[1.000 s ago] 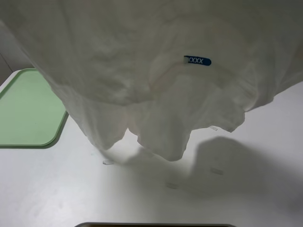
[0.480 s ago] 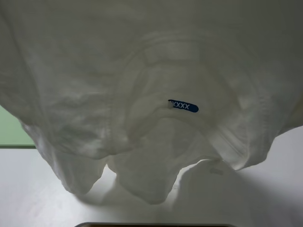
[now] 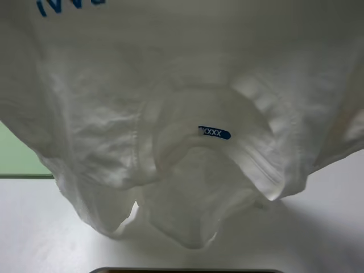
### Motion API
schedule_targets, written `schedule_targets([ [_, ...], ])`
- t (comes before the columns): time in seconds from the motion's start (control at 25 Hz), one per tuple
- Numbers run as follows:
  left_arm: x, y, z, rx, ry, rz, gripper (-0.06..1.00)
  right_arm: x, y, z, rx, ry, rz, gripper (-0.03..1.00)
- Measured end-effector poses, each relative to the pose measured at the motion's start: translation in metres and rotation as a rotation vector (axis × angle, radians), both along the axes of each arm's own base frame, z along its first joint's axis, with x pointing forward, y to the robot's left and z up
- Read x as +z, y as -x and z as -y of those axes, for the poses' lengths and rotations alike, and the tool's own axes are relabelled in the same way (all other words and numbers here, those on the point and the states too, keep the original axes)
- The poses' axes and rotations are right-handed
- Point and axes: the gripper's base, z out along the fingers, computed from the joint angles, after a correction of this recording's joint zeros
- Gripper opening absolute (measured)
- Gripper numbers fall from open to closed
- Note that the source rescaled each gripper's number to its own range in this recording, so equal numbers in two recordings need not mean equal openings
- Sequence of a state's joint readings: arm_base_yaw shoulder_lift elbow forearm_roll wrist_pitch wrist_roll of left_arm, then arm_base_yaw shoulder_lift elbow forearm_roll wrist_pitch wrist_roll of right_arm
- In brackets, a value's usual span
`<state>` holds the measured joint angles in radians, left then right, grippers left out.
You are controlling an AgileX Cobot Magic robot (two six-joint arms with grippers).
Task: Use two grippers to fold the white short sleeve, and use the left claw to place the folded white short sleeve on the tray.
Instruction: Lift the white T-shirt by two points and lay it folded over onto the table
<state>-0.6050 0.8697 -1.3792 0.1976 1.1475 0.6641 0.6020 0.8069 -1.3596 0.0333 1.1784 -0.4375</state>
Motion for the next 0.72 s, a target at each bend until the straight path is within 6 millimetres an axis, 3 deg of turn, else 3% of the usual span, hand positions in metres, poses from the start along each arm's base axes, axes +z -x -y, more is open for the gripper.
schedule_targets([
  [0.08, -0.011, -0.015, 0.004, 0.033, -0.080, -0.014, 0.00, -0.021, -0.039, -0.018, -0.048, 0.138, -0.062, 0.02],
  [0.16, -0.024, -0.036, 0.011, 0.059, -0.175, -0.038, 0.00, -0.037, -0.067, -0.031, -0.067, 0.237, -0.099, 0.02],
  [0.36, -0.056, -0.105, 0.038, 0.102, -0.408, -0.035, 0.00, -0.082, -0.148, -0.060, -0.114, 0.440, -0.104, 0.02],
  [0.4, -0.071, -0.138, 0.044, 0.115, -0.439, -0.009, 0.00, -0.089, -0.164, -0.060, -0.136, 0.442, -0.092, 0.02],
  [0.56, -0.114, -0.207, 0.053, 0.106, -0.437, 0.042, 0.00, -0.124, -0.226, -0.053, -0.207, 0.429, -0.058, 0.02],
  [0.64, -0.126, -0.223, 0.053, 0.102, -0.429, 0.054, 0.00, -0.142, -0.252, -0.044, -0.240, 0.420, -0.036, 0.02],
  [0.72, -0.156, -0.253, 0.059, 0.072, -0.403, 0.080, 0.00, -0.157, -0.274, -0.036, -0.262, 0.406, 0.000, 0.02],
])
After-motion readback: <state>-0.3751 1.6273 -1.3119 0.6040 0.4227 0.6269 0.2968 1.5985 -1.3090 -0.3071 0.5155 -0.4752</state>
